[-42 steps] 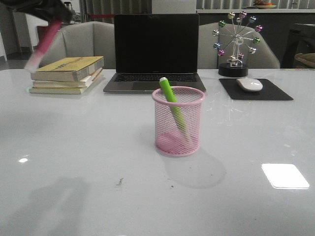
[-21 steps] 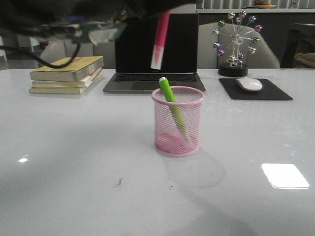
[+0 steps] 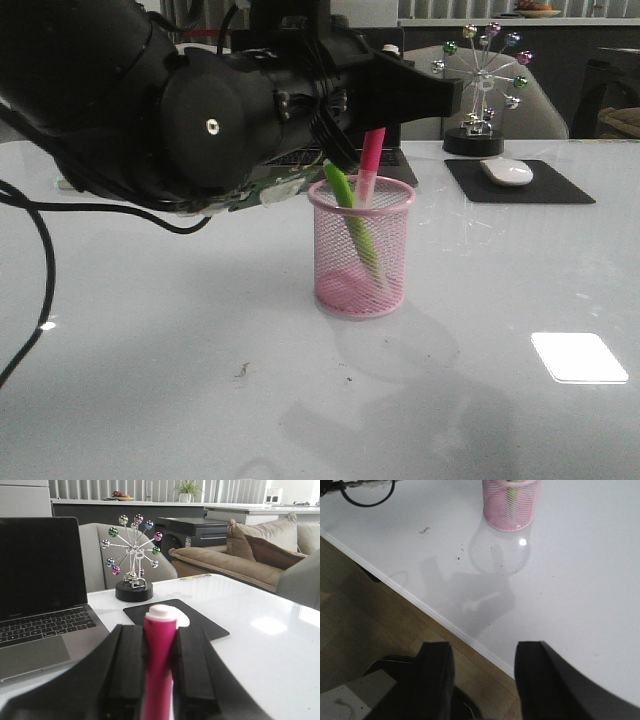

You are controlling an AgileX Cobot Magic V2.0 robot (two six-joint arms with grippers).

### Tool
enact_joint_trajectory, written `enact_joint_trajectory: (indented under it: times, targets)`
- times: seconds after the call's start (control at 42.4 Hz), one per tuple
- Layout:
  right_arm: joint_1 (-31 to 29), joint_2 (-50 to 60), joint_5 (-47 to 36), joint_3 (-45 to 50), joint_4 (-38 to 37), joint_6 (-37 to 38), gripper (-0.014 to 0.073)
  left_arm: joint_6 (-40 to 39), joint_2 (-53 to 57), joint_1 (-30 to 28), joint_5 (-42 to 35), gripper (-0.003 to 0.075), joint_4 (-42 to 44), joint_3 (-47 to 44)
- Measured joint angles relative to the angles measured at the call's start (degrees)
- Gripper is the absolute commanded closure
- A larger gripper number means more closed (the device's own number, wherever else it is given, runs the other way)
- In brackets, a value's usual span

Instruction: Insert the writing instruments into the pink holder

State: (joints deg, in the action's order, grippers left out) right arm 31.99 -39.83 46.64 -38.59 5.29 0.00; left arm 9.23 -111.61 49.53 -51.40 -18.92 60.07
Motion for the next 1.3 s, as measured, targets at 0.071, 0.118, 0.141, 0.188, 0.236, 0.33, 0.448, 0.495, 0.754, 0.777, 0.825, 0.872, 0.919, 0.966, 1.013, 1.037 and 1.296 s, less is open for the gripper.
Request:
enact_joint_trajectory:
  times: [0.071,0.118,0.141,0.188,0.236,0.33,0.448,0.495,0.754,0.777,0.825,0.872,0.919,0.966,1.013,1.037,1.296]
  targets:
    - [0.0,0.0,0.0,0.0,0.0,0.0,0.0179,0.0,0.0,0.0,-0.1,0.0454,0.0,0.1]
    - [0.0,0.0,0.0,0.0,0.0,0.0,0.0179,0.0,0.0,0.0,-0.1,0.04,0.0,0.1]
    - [0.0,0.0,0.0,0.0,0.0,0.0,0.0179,0.0,0.0,0.0,-0.1,0.0379,0.0,0.1]
    - [0.0,0.0,0.0,0.0,0.0,0.0,0.0179,0.0,0.0,0.0,-0.1,0.0358,0.0,0.1]
    - [0.0,0.0,0.0,0.0,0.0,0.0,0.0179,0.0,0.0,0.0,-0.1,0.0357,0.0,0.1]
    - [0.0,0.0,0.0,0.0,0.0,0.0,0.0179,0.0,0.0,0.0,-0.1,0.0357,0.0,0.1]
    - [0.0,0.0,0.0,0.0,0.0,0.0,0.0179,0.0,0.0,0.0,-0.1,0.0357,0.0,0.1]
    - [0.0,0.0,0.0,0.0,0.0,0.0,0.0179,0.0,0.0,0.0,-0.1,0.0357,0.0,0.1]
    - [0.0,0.0,0.0,0.0,0.0,0.0,0.0179,7.1,10.3,-0.3,20.2,0.0357,0.0,0.8]
    - [0.0,0.0,0.0,0.0,0.0,0.0,0.0179,7.6,12.3,-0.7,23.7,0.0357,0.0,1.3]
    - [0.0,0.0,0.0,0.0,0.0,0.0,0.0179,8.9,15.4,-1.3,32.5,0.0357,0.1,2.1]
    - [0.0,0.0,0.0,0.0,0.0,0.0,0.0179,9.6,19.0,-2.2,41.6,0.0357,0.6,3.1]
    - [0.0,0.0,0.0,0.0,0.0,0.0,0.0179,10.1,22.7,-3.3,49.0,0.0357,1.7,3.9]
    - [0.0,0.0,0.0,0.0,0.0,0.0,0.0179,10.2,26.3,-4.4,56.9,0.0357,3.5,4.5]
    - [0.0,0.0,0.0,0.0,0.0,0.0,0.0179,10.4,29.5,-5.3,63.5,0.0357,5.0,4.7]
    - [0.0,0.0,0.0,0.0,0.0,0.0,0.0179,10.5,31.5,-6.0,66.0,0.0357,5.6,4.9]
    - [0.0,0.0,0.0,0.0,0.0,0.0,0.0179,10.6,48.3,-13.1,89.1,0.0357,8.7,4.1]
